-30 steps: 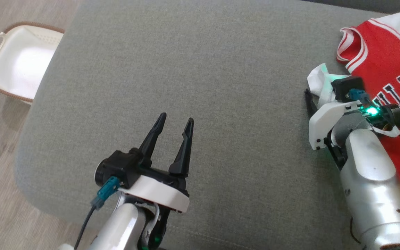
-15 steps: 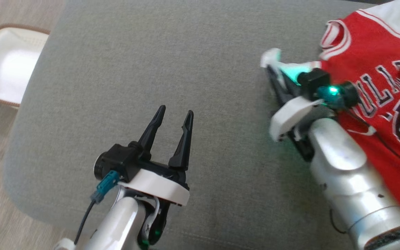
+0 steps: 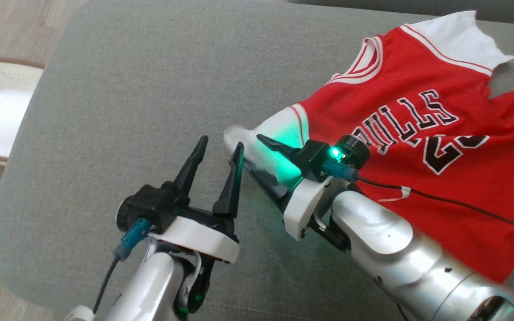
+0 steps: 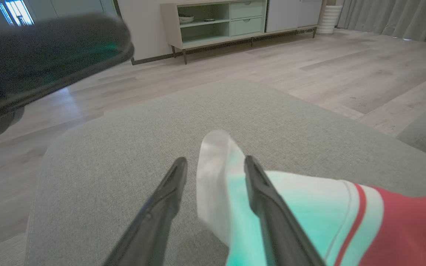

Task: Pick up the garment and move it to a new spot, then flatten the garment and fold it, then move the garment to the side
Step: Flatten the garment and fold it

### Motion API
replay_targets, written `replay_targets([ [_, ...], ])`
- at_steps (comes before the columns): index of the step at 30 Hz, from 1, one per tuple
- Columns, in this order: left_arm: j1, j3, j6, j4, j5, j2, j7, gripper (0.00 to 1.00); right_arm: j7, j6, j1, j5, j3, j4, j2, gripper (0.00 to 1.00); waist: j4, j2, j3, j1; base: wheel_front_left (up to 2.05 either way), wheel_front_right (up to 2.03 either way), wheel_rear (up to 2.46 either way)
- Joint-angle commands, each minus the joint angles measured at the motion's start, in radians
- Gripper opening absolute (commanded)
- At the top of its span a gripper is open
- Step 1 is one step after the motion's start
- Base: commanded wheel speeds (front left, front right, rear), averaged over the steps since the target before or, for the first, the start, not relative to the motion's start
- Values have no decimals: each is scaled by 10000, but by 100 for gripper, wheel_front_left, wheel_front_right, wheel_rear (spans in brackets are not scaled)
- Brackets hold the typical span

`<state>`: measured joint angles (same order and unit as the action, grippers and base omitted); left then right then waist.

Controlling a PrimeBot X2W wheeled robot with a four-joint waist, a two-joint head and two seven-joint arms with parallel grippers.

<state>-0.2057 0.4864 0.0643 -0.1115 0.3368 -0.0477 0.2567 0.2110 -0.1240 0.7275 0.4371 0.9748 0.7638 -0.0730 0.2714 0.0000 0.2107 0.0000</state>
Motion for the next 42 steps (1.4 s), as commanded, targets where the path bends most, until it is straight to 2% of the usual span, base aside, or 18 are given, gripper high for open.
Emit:
replay_targets([
  [1,-102,-442,-37,264,-87,-26,51,100,110,-67,134,237,81,-83,227,100,-148,0,-131,0,0,0,0],
  [8,72,-701,-70,253,-189,-26,51,100,326,-67,-25,308,-238,244,106,100,-587,0,-543,0,0,0,0],
  [12,208,-938,-85,270,-246,-26,51,100,442,-67,-487,80,-1017,9,-212,100,-938,0,-866,0,0,0,0],
  [15,317,-1097,-104,294,-297,-26,51,100,485,-67,-1049,-238,-2165,-313,-510,100,-1175,0,-1087,0,0,0,0],
  [20,486,-1285,-128,347,-379,-26,51,100,503,-67,-2471,-1227,-4659,-1442,-768,100,-1513,0,-1394,0,0,0,0],
  [25,722,-1446,-148,394,-457,-26,51,100,505,-67,-4328,-2399,-7196,-3040,-444,100,-1797,0,-1610,0,0,0,0],
  [30,865,-1524,-263,333,-542,-26,51,100,407,-67,-5994,-3157,-8783,-4376,51,100,-1974,0,-1683,0,0,0,0],
  [34,904,-1603,-307,256,-583,-26,51,100,128,-67,-6833,-3220,-9203,-5106,205,100,-2109,0,-1655,0,0,0,0],
  [42,792,-1626,-300,125,-626,-26,51,100,-212,-67,-7138,-2735,-8923,-5849,224,100,-2295,0,-1507,0,0,0,0],
])
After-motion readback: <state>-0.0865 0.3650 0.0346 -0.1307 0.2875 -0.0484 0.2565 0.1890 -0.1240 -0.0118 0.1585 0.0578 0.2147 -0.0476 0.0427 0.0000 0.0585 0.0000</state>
